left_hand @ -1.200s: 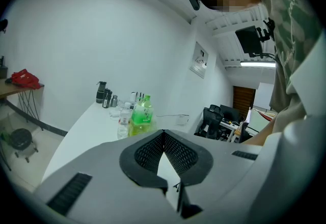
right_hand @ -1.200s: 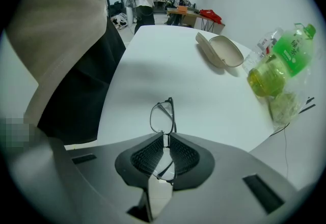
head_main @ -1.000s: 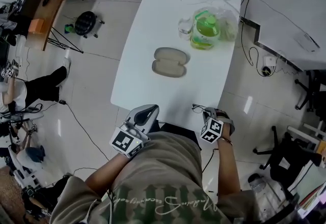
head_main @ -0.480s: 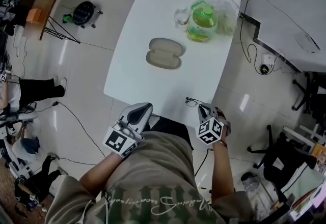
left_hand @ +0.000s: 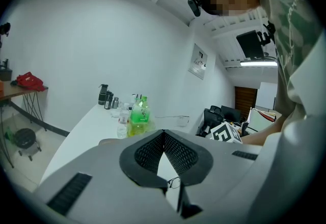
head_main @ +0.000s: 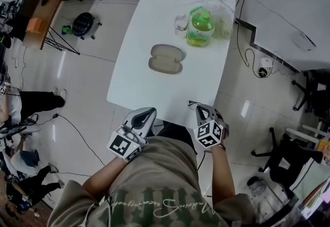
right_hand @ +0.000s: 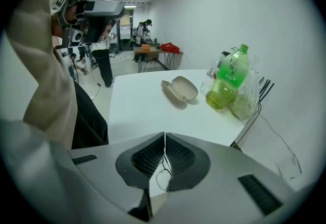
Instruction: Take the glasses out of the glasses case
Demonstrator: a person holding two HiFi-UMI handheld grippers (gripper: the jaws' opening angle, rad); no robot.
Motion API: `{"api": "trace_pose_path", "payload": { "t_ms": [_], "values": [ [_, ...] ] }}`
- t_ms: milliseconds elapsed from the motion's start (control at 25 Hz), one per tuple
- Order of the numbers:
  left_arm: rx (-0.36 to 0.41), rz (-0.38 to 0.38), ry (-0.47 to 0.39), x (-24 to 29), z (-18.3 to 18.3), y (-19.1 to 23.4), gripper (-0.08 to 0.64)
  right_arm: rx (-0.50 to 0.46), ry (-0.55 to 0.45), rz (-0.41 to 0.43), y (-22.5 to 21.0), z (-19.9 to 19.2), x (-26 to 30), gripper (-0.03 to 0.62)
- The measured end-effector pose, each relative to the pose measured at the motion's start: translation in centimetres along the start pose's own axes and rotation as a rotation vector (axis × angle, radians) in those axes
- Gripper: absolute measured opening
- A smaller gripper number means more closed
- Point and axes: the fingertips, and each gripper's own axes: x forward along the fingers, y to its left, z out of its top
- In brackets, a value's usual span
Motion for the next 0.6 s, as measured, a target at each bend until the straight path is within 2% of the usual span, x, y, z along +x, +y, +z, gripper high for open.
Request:
{"api": "trace_pose_path", "payload": {
  "t_ms": [200, 400, 480, 600],
  "values": [
    [-0.004, -0.012, 0.004, -2.3, -0.7, 0.4, 0.008, 0.005, -0.011, -0.037, 1.8, 1.3, -0.8, 0.012],
    [-0.001, -0.051, -0.028, -5.2, -0.5, 0.5, 0.008, 0.075, -0.048, -0.096, 4.2, 2.9, -2.0, 0.012],
    [0.0, -0.072, -0.039, -6.6, -0.6, 0.5, 0.008, 0.121, -0.096, -0.128, 5.2, 4.1, -2.7, 0.012],
    [-0.01, -0.102, -0.049, -9.2, -1.3, 0.7, 0.008, 0.228, -0.234, -0.182, 7.0, 6.7, -4.6, 0.012]
  ]
}}
